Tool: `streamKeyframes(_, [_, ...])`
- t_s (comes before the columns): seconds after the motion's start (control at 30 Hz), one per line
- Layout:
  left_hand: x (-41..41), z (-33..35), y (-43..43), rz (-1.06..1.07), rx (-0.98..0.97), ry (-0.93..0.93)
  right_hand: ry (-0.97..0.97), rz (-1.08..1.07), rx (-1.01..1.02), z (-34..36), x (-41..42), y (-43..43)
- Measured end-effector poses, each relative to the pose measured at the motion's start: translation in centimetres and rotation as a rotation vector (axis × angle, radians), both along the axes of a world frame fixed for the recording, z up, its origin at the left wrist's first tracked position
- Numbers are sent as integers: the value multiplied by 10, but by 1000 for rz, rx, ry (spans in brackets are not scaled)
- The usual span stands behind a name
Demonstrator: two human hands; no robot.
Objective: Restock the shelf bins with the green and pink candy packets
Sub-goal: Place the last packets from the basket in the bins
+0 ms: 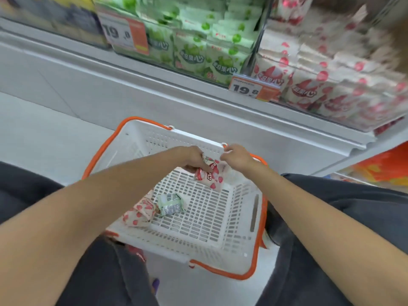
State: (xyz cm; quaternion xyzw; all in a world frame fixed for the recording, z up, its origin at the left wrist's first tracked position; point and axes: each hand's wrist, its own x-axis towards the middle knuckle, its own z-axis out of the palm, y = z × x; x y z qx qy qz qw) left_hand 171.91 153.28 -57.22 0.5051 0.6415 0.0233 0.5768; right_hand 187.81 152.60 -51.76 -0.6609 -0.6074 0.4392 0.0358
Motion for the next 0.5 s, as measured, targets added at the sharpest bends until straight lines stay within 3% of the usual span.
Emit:
streamKeyframes(0.13, [2,79,2,188,55,-314,24,-47,40,60,19,11])
streamKeyframes(0.23, [0,119,-3,254,127,-483,316,-112,-90,90,36,15])
streamKeyframes(0.3, [2,138,-4,273,160,-558,443,-132,2,107,42,18])
streamKeyframes(0.43, [13,164,4,416,323,-493,577,-215,305,129,39,30])
streamKeyframes(0.5, [20,169,10,436,496,-428,723,-327,295,133,37,31])
